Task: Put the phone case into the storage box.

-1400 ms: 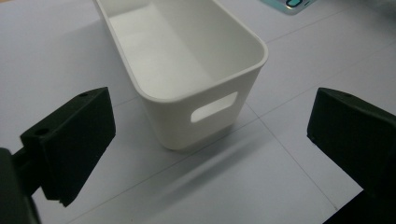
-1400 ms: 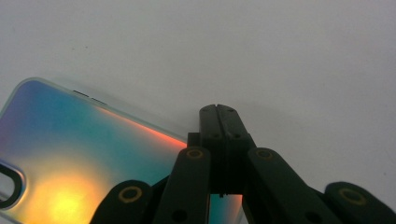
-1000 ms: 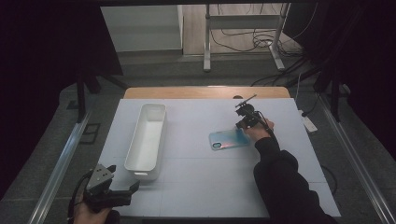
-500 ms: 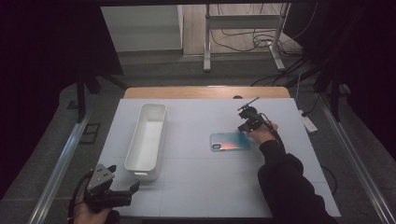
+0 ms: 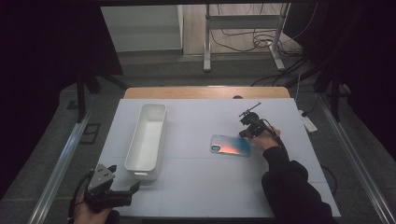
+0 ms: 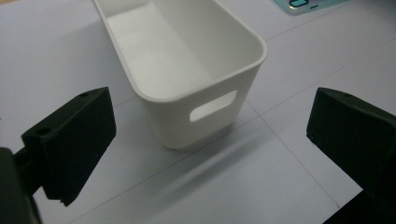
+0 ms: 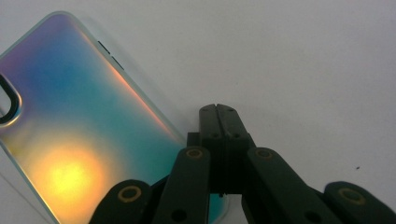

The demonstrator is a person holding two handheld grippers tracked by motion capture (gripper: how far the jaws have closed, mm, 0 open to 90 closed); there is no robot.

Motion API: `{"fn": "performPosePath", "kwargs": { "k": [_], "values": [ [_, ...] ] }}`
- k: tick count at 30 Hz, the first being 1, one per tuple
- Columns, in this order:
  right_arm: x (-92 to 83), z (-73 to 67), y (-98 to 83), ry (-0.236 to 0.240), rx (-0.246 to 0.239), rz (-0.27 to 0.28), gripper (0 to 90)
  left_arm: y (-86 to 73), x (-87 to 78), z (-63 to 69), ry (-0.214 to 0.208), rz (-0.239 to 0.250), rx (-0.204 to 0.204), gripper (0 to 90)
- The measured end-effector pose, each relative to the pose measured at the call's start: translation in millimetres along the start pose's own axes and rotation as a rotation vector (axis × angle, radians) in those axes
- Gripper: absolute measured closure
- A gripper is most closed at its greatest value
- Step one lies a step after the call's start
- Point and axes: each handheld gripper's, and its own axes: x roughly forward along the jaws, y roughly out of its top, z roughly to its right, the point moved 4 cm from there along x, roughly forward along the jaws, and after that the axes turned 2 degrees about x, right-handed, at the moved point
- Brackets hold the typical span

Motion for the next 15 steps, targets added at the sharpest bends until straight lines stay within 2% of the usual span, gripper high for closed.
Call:
{"fn": "performPosePath", "kwargs": {
  "k": [9,15],
  "values": [
    [-4.7,-3.4,-8.8,0.014,-0.003,0.0,89.3,0.1,0.1,0.2,0.0,-0.001,0.002,2.0],
    [-8.6,-8.9,-13.9,0.039,-0.011,-0.001,89.3,0.2,0.3,0.7,0.002,-0.003,0.006,2.1]
  ]
}}
